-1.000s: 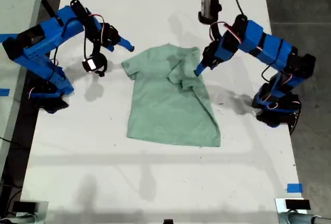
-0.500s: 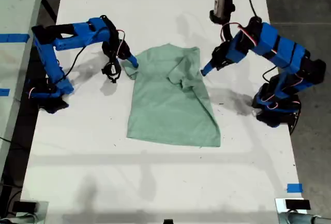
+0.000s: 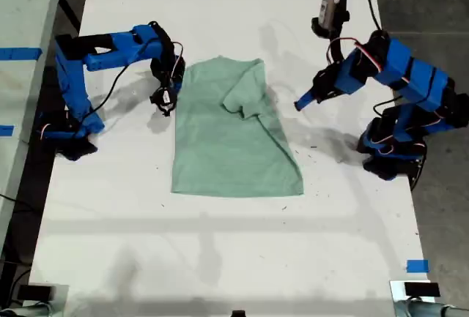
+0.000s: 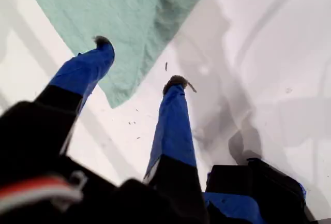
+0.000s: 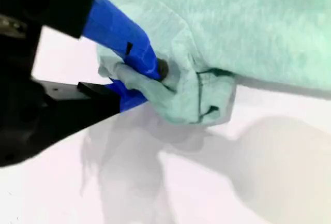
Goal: Fold tshirt
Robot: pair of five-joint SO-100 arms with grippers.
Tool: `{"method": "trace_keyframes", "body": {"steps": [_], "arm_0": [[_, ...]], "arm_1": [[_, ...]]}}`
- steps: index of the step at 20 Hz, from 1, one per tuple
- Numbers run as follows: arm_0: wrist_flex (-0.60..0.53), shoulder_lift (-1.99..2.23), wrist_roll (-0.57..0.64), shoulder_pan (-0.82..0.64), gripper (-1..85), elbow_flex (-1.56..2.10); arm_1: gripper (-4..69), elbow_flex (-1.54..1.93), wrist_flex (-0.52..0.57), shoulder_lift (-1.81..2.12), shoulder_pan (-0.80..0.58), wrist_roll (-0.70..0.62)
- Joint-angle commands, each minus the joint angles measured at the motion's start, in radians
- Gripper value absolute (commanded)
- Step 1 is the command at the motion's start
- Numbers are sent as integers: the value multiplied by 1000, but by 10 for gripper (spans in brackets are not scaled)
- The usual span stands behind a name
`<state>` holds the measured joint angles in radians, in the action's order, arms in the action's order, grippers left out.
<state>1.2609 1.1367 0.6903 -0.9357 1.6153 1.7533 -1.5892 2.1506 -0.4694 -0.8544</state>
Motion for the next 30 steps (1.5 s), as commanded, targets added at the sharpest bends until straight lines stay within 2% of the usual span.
{"method": "trace_keyframes", "body": {"steps": [1, 3, 6, 9, 12, 16, 21, 22, 24, 27, 30], "arm_0": [[61, 170, 17, -52, 1, 8], [117, 293, 20, -83, 1, 15], [141, 439, 23, -100, 1, 21], [129, 465, -15, 9, 1, -66], [149, 299, -69, 138, 1, -290], [201, 31, -100, 239, 1, -649], [95, -133, -137, 264, 1, -729], [83, -166, -137, 262, 18, -732], [34, -202, -107, 272, 249, -732], [-54, -178, -104, 293, 289, -735], [2, -35, -104, 316, 284, -733]], "arm_1": [[239, 6, 31, 60, -14, 8], [238, 23, 34, 71, -17, 12], [238, 40, 43, 75, -17, 17], [237, 51, 46, 80, -14, 21], [236, 54, 49, 80, -12, 28], [236, 57, 51, 80, -2, 41], [236, 66, 57, 80, 8, 54], [236, 71, 60, 80, 9, 55], [237, 80, 74, 80, 11, 58], [237, 101, 95, 78, 18, 74], [235, 132, 114, 81, 44, 91]]}}
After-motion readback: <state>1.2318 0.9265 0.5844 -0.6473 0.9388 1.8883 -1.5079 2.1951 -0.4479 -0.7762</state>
